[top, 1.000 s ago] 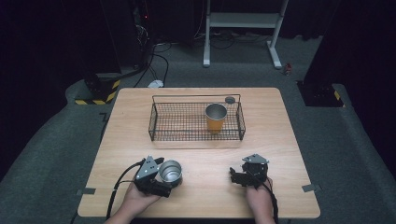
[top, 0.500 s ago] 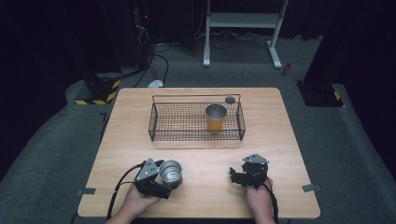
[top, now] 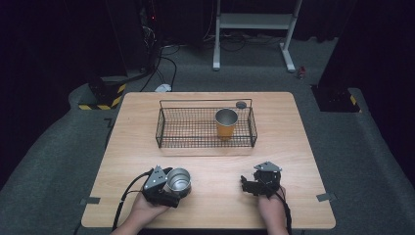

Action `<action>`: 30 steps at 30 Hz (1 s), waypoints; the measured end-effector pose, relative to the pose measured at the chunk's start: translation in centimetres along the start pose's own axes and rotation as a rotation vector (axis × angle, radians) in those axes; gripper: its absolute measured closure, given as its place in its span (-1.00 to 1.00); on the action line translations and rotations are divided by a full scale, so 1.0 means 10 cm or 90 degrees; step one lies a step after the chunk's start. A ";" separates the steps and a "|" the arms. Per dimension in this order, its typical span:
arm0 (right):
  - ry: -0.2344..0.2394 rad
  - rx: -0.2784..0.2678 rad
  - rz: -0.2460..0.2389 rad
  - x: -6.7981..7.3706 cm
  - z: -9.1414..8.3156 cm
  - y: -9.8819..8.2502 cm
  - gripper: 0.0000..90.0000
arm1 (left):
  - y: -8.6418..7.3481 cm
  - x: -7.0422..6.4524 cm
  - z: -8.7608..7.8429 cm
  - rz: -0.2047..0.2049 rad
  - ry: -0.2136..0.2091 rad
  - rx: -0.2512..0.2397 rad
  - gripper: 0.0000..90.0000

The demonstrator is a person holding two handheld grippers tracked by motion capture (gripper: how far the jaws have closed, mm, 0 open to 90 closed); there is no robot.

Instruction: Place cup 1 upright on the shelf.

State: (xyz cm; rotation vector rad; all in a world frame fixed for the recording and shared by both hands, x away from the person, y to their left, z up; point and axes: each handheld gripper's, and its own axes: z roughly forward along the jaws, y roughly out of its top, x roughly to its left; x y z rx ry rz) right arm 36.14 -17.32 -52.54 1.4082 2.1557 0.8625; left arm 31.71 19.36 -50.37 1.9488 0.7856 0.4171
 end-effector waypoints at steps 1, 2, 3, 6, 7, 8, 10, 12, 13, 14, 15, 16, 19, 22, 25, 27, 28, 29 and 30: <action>0.000 -0.001 0.000 0.00 0.00 0.00 -0.80 | 0.00 0.00 0.01 -0.002 0.001 0.001 -0.98; 0.000 -0.001 0.000 0.00 0.00 0.00 -0.80 | -0.01 0.00 0.01 0.001 0.002 0.003 -0.98; 0.000 -0.001 0.000 0.00 0.00 0.00 -0.80 | -0.01 -0.01 0.01 0.005 0.004 0.004 -0.96; 0.000 -0.001 -0.001 0.00 0.00 0.00 -0.80 | -0.01 -0.01 0.01 0.019 0.011 0.003 -0.90; 0.000 -0.001 0.000 0.00 0.00 0.00 -0.80 | -0.01 -0.01 0.01 0.015 0.009 0.000 -0.88; 0.000 -0.001 0.000 0.00 0.00 0.00 -0.80 | -0.01 -0.01 0.01 0.016 0.010 -0.003 -0.86; 0.000 0.000 0.000 0.00 0.00 0.00 -0.80 | -0.02 0.00 0.00 0.022 0.011 -0.006 -0.83; 0.000 -0.001 0.000 0.00 0.00 0.00 -0.80 | -0.02 -0.01 0.00 0.026 0.008 -0.007 -0.79; 0.000 0.000 -0.001 0.00 0.00 0.00 -0.80 | -0.02 -0.02 0.00 0.022 0.004 -0.008 -0.76; 0.000 -0.001 0.000 0.00 0.00 0.00 -0.80 | -0.02 -0.03 -0.01 0.027 0.004 -0.010 -0.73; 0.000 0.001 0.000 0.00 0.00 0.00 -0.80 | -0.03 -0.04 -0.01 0.027 0.003 -0.013 -0.69; 0.000 -0.001 0.000 0.00 0.00 0.00 -0.80 | -0.03 -0.04 -0.01 0.030 0.005 -0.016 -0.67; 0.000 -0.001 0.000 0.00 0.00 0.00 -0.80 | -0.03 -0.05 -0.02 0.036 0.009 -0.019 -0.64; 0.000 -0.001 0.000 0.00 0.00 0.00 -0.80 | -0.04 -0.04 -0.03 0.030 0.009 -0.020 -0.62; 0.000 -0.001 0.000 0.00 0.00 0.00 -0.80 | -0.04 -0.03 -0.04 0.030 0.014 -0.024 -0.61; 0.000 -0.001 0.000 0.00 0.00 0.00 -0.80 | -0.04 -0.01 -0.06 0.025 0.018 -0.028 -0.60; 0.000 0.000 0.000 0.00 0.00 0.00 -0.80 | -0.04 0.00 -0.07 0.023 0.020 -0.030 -0.60; 0.000 0.000 -0.001 0.00 0.00 0.00 -0.80 | -0.04 0.01 -0.08 0.021 0.020 -0.031 -0.59; 0.000 -0.001 0.000 0.00 0.00 0.00 -0.80 | -0.03 0.02 -0.09 0.019 0.024 -0.035 -0.59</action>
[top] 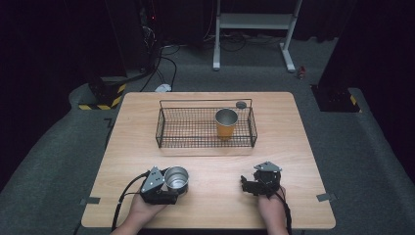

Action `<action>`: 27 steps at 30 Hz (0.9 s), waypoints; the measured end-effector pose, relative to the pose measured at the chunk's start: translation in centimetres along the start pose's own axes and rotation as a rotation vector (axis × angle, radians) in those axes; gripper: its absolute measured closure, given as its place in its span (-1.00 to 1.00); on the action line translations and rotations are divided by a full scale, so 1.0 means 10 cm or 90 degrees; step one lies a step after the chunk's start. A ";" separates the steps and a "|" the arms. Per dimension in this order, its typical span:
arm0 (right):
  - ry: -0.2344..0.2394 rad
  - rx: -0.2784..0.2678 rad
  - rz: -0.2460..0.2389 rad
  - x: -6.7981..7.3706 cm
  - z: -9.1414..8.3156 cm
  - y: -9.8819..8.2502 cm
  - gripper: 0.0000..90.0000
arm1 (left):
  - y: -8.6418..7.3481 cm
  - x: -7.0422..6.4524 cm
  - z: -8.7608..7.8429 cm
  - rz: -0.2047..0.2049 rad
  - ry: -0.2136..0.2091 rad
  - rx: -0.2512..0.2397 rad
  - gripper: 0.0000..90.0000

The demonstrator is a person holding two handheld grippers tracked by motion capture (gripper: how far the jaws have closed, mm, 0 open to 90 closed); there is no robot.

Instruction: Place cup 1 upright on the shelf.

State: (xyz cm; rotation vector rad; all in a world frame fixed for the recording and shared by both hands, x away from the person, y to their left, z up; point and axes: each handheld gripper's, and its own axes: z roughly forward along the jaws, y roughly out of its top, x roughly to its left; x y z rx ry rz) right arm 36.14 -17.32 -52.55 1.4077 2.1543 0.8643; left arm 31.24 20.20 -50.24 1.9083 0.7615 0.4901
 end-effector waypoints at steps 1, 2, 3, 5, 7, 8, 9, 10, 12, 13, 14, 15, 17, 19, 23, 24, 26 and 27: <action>0.000 0.000 0.000 0.00 0.00 0.00 -0.80 | 0.00 0.01 -0.01 -0.001 0.002 -0.001 -0.59; 0.000 0.000 0.000 0.00 0.00 0.00 -0.80 | 0.00 0.02 -0.02 -0.004 0.003 -0.003 -0.59; 0.000 0.000 -0.001 0.00 0.00 0.00 -0.80 | 0.01 0.03 -0.04 -0.001 0.007 -0.006 -0.59; 0.000 0.001 -0.001 0.00 0.00 0.00 -0.80 | 0.01 0.05 -0.06 -0.008 0.011 -0.012 -0.58; 0.000 0.000 -0.001 0.00 0.00 0.00 -0.80 | 0.01 0.08 -0.09 -0.012 0.015 -0.014 -0.58; 0.000 0.000 -0.001 0.00 0.00 0.00 -0.80 | 0.01 0.10 -0.10 -0.014 0.018 -0.016 -0.58; 0.000 0.000 0.000 0.00 0.00 0.00 -0.80 | 0.01 0.12 -0.11 -0.010 0.022 -0.015 -0.58; 0.000 0.000 0.000 0.00 0.00 0.00 -0.80 | 0.01 0.14 -0.12 -0.013 0.027 -0.017 -0.58; -0.001 0.000 0.000 0.00 0.00 0.00 -0.80 | 0.00 0.18 -0.15 -0.018 0.036 -0.019 -0.58; 0.000 0.000 -0.001 0.00 0.00 0.00 -0.80 | 0.00 0.20 -0.16 -0.023 0.039 -0.020 -0.58; 0.000 0.000 -0.001 0.00 0.00 0.00 -0.80 | 0.00 0.22 -0.18 -0.021 0.045 -0.019 -0.58; 0.000 0.000 0.000 0.00 0.00 0.00 -0.80 | -0.01 0.24 -0.19 -0.024 0.050 -0.019 -0.58; 0.000 0.000 0.000 0.00 0.00 0.00 -0.80 | -0.02 0.28 -0.22 -0.026 0.060 -0.021 -0.58; 0.000 0.000 -0.001 0.00 0.00 0.00 -0.80 | -0.03 0.32 -0.26 -0.033 0.067 -0.024 -0.58; 0.000 0.000 0.000 0.00 0.00 0.00 -0.80 | -0.04 0.39 -0.31 -0.045 0.081 -0.028 -0.58; 0.000 0.000 -0.001 0.00 0.00 0.00 -0.80 | -0.05 0.41 -0.32 -0.047 0.086 -0.030 -0.58; 0.000 0.000 0.000 0.00 0.00 0.00 -0.80 | -0.05 0.42 -0.33 -0.050 0.089 -0.033 -0.58; 0.000 0.000 -0.001 0.00 0.00 0.00 -0.80 | -0.05 0.45 -0.35 -0.057 0.094 -0.036 -0.58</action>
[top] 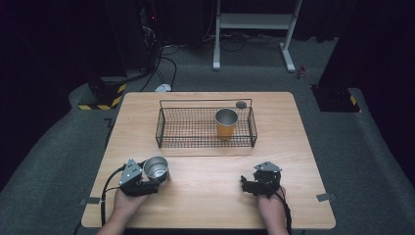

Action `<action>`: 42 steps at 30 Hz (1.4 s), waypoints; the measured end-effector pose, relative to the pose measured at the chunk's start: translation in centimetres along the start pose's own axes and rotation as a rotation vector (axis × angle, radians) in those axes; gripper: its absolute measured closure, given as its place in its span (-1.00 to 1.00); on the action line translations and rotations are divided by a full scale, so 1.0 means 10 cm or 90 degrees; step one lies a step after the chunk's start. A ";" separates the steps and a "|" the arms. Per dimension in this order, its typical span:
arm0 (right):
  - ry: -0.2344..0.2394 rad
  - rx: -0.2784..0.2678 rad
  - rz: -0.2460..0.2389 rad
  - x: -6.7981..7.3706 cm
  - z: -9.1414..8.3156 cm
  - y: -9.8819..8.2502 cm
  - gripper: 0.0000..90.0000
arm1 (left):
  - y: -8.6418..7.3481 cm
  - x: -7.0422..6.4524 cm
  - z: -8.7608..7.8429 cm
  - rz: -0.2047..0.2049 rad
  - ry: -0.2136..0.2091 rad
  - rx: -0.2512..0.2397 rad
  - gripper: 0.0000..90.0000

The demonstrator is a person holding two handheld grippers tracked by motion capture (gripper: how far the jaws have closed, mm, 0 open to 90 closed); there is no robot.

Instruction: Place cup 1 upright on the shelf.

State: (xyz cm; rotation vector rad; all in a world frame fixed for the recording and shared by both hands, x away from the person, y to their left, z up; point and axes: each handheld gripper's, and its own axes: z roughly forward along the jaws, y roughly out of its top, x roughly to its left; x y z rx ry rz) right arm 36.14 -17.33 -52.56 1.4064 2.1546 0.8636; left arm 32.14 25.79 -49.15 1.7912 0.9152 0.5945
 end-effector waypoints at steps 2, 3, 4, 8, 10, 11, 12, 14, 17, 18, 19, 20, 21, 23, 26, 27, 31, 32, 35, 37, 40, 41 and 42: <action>0.000 0.001 0.000 0.00 0.00 0.00 -0.80 | 0.00 0.03 -0.02 -0.005 0.006 -0.002 -0.58; 0.000 0.000 0.000 0.00 0.00 0.00 -0.80 | 0.00 0.04 -0.02 -0.008 0.011 -0.006 -0.58; 0.000 0.001 0.001 0.00 0.00 0.00 -0.80 | 0.00 0.05 -0.04 -0.010 0.013 -0.007 -0.58; 0.000 0.000 0.000 0.00 0.00 0.00 -0.80 | 0.00 0.11 -0.07 -0.017 0.027 -0.011 -0.58; 0.000 0.000 0.001 0.00 0.00 0.00 -0.80 | 0.00 0.13 -0.09 -0.023 0.031 -0.013 -0.58; 0.000 0.000 0.000 0.00 0.00 0.00 -0.80 | 0.00 0.14 -0.09 -0.024 0.032 -0.014 -0.58; 0.000 0.000 0.001 0.00 0.00 0.00 -0.80 | 0.00 0.16 -0.10 -0.022 0.034 -0.014 -0.58; 0.000 0.000 0.001 0.00 0.00 0.00 -0.80 | 0.00 0.17 -0.11 -0.026 0.034 -0.014 -0.58; 0.000 0.000 0.001 0.00 0.00 0.00 -0.80 | 0.01 0.19 -0.13 -0.030 0.034 -0.015 -0.58; 0.000 0.000 0.001 0.00 0.00 0.00 -0.80 | 0.01 0.19 -0.14 -0.030 0.037 -0.017 -0.58; 0.000 0.000 0.000 0.00 0.00 0.00 -0.80 | 0.02 0.19 -0.14 -0.028 0.038 -0.019 -0.58; 0.000 0.000 0.001 0.00 0.00 0.00 -0.80 | 0.02 0.19 -0.15 -0.027 0.038 -0.020 -0.58; 0.000 0.000 0.000 0.00 0.00 0.00 -0.80 | 0.02 0.19 -0.16 -0.027 0.038 -0.021 -0.58; 0.000 0.000 0.001 0.00 0.00 0.00 -0.80 | 0.03 0.19 -0.17 -0.027 0.039 -0.021 -0.58; 0.000 0.000 0.001 0.00 0.00 0.00 -0.80 | 0.01 0.20 -0.18 -0.030 0.040 -0.022 -0.58; 0.000 0.001 0.000 0.00 0.00 0.00 -0.80 | 0.01 0.20 -0.18 -0.033 0.039 -0.021 -0.58; 0.000 0.002 0.001 0.00 0.00 0.00 -0.80 | 0.02 0.22 -0.17 -0.041 0.032 -0.029 -0.58; 0.000 0.001 0.000 0.00 0.00 0.00 -0.80 | 0.03 0.22 -0.16 -0.039 0.032 -0.027 -0.58; 0.000 0.001 0.000 0.00 0.00 0.00 -0.80 | 0.06 0.21 -0.12 -0.042 0.032 -0.027 -0.58; 0.000 0.001 0.000 0.00 0.00 0.00 -0.80 | 0.10 0.17 -0.10 -0.044 0.030 -0.028 -0.58; 0.000 0.001 0.000 0.00 0.00 0.00 -0.80 | 0.15 0.13 -0.07 -0.052 0.024 -0.037 -0.58; 0.001 0.002 0.001 0.00 0.00 0.00 -0.80 | 0.17 0.13 -0.06 -0.052 0.024 -0.036 -0.58; 0.001 0.002 0.002 0.00 0.00 0.00 -0.80 | 0.17 0.13 -0.06 -0.052 0.024 -0.036 -0.58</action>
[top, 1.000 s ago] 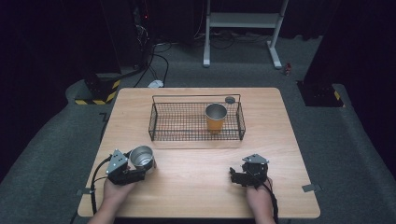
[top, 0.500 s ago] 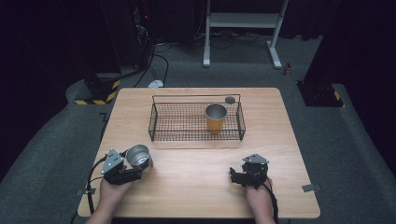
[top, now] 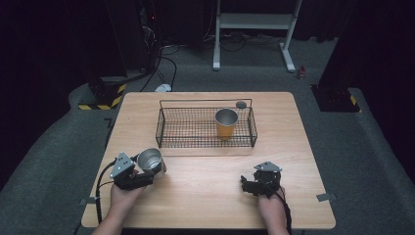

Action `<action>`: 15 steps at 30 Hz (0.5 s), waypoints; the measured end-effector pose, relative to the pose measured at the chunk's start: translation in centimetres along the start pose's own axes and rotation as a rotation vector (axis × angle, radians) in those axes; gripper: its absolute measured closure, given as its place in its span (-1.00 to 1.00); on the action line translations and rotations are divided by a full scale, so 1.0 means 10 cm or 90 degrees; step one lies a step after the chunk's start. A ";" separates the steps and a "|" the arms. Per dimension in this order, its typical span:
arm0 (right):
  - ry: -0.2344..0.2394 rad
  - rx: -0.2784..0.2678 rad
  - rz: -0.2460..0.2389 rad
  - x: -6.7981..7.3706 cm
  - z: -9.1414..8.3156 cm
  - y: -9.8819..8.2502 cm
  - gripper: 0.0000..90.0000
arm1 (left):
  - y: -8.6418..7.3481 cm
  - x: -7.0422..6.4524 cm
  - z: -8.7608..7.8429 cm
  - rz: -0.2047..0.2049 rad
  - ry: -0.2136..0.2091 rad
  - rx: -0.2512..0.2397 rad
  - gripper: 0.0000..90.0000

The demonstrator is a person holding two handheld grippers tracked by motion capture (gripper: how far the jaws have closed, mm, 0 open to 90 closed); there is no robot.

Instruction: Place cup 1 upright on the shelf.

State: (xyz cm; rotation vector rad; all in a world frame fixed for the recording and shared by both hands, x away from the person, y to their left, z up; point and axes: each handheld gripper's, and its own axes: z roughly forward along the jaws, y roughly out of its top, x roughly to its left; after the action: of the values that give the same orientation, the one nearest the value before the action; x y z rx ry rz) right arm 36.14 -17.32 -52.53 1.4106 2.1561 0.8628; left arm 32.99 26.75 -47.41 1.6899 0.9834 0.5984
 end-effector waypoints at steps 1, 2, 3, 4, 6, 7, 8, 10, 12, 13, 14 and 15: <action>0.001 0.000 0.000 0.00 0.00 0.00 -0.80 | 0.03 -0.02 0.02 0.003 0.003 0.000 -0.58; 0.002 0.000 -0.001 -0.01 0.00 0.00 -0.80 | 0.04 -0.03 0.02 0.009 0.005 -0.001 -0.58; 0.003 0.000 -0.002 -0.01 0.00 0.00 -0.80 | 0.06 -0.04 0.03 0.009 0.008 -0.001 -0.58; 0.003 -0.001 -0.002 -0.01 0.00 0.00 -0.80 | 0.08 -0.04 0.04 0.010 0.012 0.001 -0.58; 0.006 0.000 -0.005 -0.02 0.00 0.00 -0.80 | 0.11 -0.05 0.05 0.001 0.014 -0.005 -0.58; 0.008 0.000 -0.007 -0.03 -0.01 0.00 -0.80 | 0.13 -0.05 0.05 -0.002 0.015 -0.006 -0.58; 0.009 0.000 -0.009 -0.04 -0.01 -0.01 -0.80 | 0.15 -0.06 0.06 0.000 0.019 -0.005 -0.58; 0.011 0.002 -0.014 -0.05 -0.02 -0.01 -0.79 | 0.19 -0.07 0.09 0.001 0.025 -0.006 -0.58; 0.013 0.002 -0.015 -0.08 -0.02 -0.02 -0.79 | 0.23 -0.07 0.11 -0.006 0.026 -0.011 -0.58; 0.013 -0.002 -0.014 -0.08 -0.03 -0.03 -0.79 | 0.24 -0.07 0.12 -0.011 0.029 -0.012 -0.58; 0.012 -0.001 -0.012 -0.09 -0.03 -0.03 -0.79 | 0.26 -0.07 0.13 -0.013 0.031 -0.013 -0.58; 0.013 -0.001 -0.014 -0.09 -0.03 -0.03 -0.79 | 0.28 -0.07 0.14 -0.015 0.033 -0.014 -0.58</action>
State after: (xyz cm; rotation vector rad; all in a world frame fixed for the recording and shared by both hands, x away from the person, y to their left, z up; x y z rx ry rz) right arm 36.06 -18.35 -52.51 1.3798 2.1809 0.8744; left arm 34.58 25.03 -45.20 1.6476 1.0291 0.6387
